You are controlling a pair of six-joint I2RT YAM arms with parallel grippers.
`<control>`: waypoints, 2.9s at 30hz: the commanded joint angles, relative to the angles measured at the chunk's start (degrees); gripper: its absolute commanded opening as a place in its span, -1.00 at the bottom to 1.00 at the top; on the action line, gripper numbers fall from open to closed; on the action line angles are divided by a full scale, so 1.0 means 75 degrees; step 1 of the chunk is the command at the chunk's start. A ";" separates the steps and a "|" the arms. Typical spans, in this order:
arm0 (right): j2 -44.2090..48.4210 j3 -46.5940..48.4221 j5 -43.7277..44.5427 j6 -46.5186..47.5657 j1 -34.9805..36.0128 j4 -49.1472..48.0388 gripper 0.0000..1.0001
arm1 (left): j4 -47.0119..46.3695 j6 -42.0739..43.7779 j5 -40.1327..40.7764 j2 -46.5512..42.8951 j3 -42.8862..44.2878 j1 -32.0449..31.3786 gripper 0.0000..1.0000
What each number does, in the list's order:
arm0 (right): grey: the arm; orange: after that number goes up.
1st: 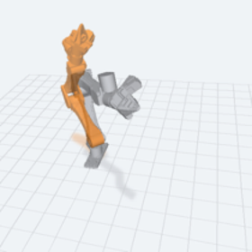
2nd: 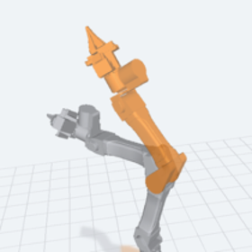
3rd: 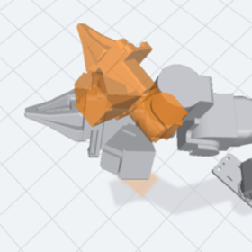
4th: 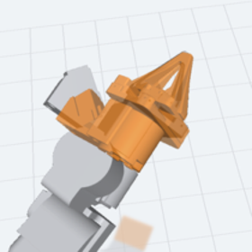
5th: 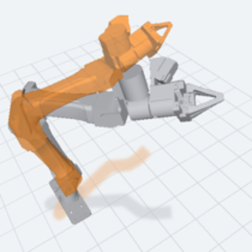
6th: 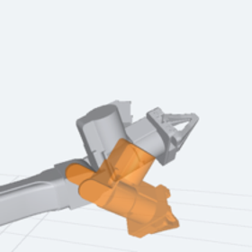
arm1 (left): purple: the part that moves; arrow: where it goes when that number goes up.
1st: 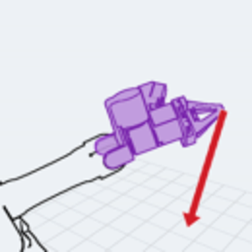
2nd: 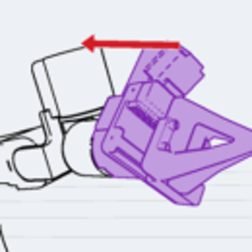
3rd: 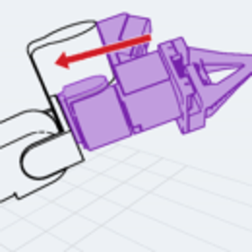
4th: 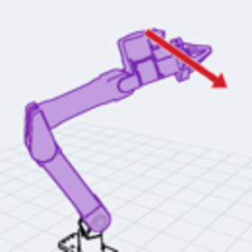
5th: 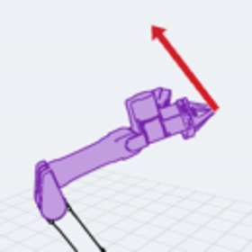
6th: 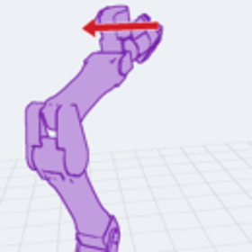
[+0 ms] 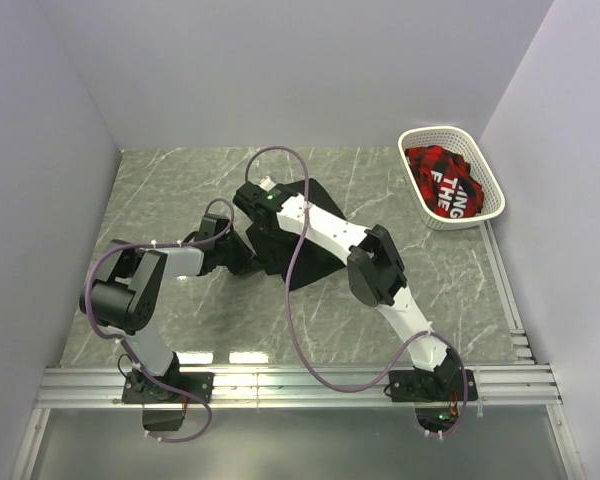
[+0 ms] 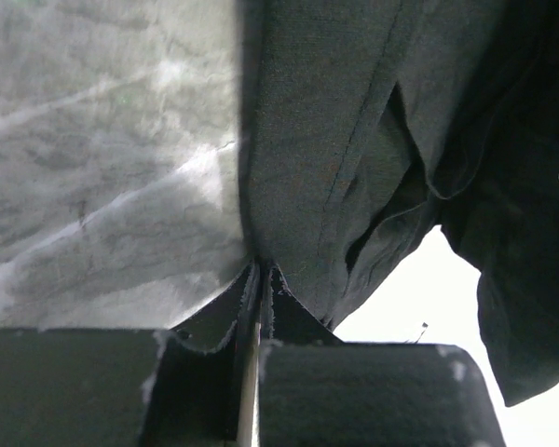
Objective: Fold and stack the long sleeve shirts
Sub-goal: Fold the shirt
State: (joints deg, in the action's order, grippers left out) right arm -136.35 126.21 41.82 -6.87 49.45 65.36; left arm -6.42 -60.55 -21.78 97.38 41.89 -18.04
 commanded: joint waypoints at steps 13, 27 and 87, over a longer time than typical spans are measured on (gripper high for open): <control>-0.0206 0.0480 -0.0560 -0.0243 0.0660 -0.0336 -0.78 | -0.0281 -0.0117 -0.0026 -0.0270 -0.0136 -0.0090 -0.91; -0.0265 0.0422 -0.0503 -0.1075 0.0497 -0.1121 -0.56 | -0.0351 -0.0199 -0.0026 -0.0328 -0.0229 -0.0184 -0.99; 0.2946 -0.8858 -1.1717 -0.3736 -0.2492 -0.8634 0.20 | 0.0717 0.1406 0.1474 0.1851 0.2959 -0.0009 -0.94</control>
State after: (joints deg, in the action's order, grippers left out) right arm -113.23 62.04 -45.15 -37.39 30.61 -3.25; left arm 2.94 -50.19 -12.80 109.43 66.22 -19.57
